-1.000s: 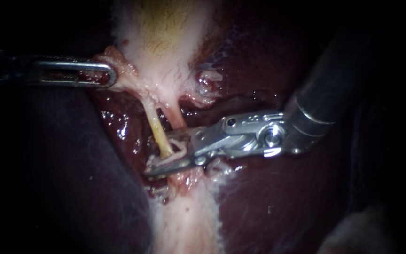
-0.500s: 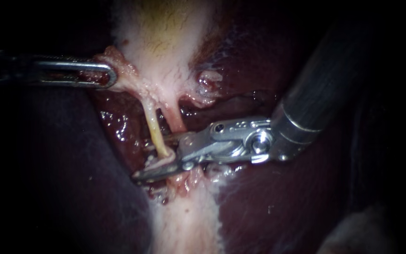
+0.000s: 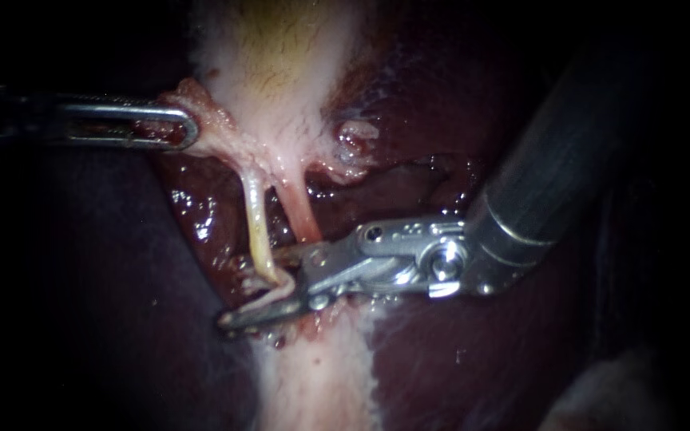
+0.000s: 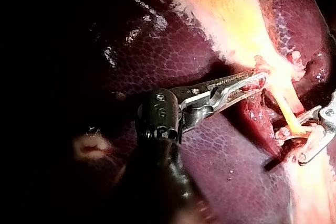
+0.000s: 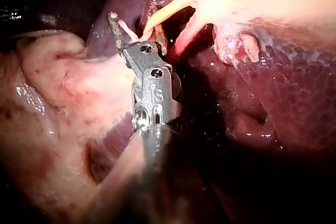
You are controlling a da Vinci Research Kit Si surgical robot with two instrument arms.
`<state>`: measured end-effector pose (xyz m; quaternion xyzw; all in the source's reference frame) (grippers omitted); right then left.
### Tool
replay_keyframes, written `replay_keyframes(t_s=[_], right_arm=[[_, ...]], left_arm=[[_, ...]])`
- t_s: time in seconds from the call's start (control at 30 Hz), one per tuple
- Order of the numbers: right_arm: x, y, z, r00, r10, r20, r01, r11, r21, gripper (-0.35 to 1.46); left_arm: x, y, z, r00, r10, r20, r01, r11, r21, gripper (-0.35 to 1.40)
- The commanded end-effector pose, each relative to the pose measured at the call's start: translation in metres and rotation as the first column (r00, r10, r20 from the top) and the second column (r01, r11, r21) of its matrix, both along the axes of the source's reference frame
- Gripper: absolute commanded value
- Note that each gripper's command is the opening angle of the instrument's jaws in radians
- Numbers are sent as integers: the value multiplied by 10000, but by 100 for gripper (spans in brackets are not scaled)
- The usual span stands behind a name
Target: Clipping second clip left tube
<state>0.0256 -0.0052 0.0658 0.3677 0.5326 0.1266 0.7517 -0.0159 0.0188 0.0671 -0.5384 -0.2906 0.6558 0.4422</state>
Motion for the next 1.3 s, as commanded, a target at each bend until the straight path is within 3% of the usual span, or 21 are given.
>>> replay_keyframes(t_s=[0.03, 0.2, 0.33, 0.67, 1.0, 1.3], right_arm=[[0, -2, -4, 9998, -172, -107, 173, 9997, 154, 46], [1, -7, -15, 9977, -354, -571, 374, 9987, 350, 46], [3, -9, -19, 9971, -408, -646, 435, 9982, 421, 45], [1, -3, -11, 9972, -360, -654, 388, 9984, 421, 34], [-3, 0, -6, 9976, -445, -538, 465, 9982, 377, 6], [-10, 2, 4, 9982, -533, -270, 542, 9980, 312, -2]], left_arm=[[0, 0, 0, 10000, 5, 7, -5, 10000, 1, -35], [0, 0, 0, 10000, 5, 7, -5, 10000, 1, -35], [0, 0, 0, 10000, 7, 8, -7, 10000, 1, -35], [0, 1, 1, 10000, 8, 9, -8, 10000, 2, -35], [0, 1, 1, 10000, 7, 9, -7, 10000, 2, -35], [0, 1, 1, 10000, 7, 9, -7, 10000, 1, -35]])
